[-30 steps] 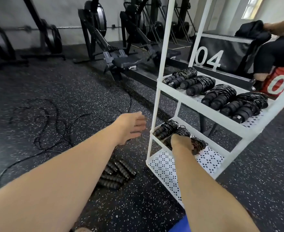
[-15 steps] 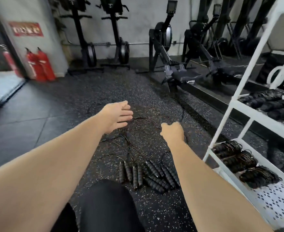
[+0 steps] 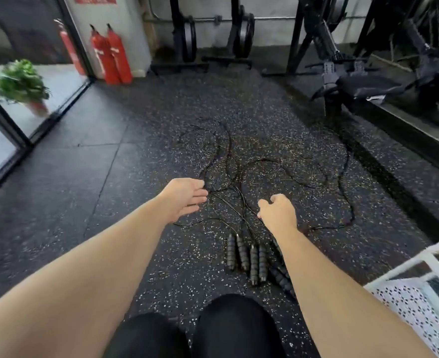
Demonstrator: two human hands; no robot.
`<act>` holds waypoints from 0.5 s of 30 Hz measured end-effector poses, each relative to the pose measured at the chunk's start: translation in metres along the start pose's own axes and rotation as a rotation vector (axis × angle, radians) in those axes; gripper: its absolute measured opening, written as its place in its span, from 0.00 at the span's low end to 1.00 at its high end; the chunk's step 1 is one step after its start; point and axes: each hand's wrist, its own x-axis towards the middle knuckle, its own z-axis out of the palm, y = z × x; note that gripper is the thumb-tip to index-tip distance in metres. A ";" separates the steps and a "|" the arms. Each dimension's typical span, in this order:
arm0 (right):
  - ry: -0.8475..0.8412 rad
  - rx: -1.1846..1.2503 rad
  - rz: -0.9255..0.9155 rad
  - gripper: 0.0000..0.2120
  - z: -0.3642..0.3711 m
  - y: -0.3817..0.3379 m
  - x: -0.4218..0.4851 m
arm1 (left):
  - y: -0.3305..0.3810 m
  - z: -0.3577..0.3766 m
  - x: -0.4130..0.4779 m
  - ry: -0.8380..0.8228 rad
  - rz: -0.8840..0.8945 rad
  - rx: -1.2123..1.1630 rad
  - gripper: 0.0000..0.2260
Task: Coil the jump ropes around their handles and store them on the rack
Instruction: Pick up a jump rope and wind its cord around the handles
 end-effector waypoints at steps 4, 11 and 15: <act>-0.032 -0.018 0.037 0.20 0.033 0.017 0.030 | -0.028 0.012 0.053 -0.012 -0.049 0.026 0.11; -0.040 -0.152 0.082 0.17 0.080 0.058 0.089 | -0.083 0.049 0.146 -0.082 -0.158 0.064 0.08; -0.057 -0.202 0.105 0.17 0.099 0.085 0.121 | -0.121 0.074 0.194 -0.102 -0.209 0.126 0.05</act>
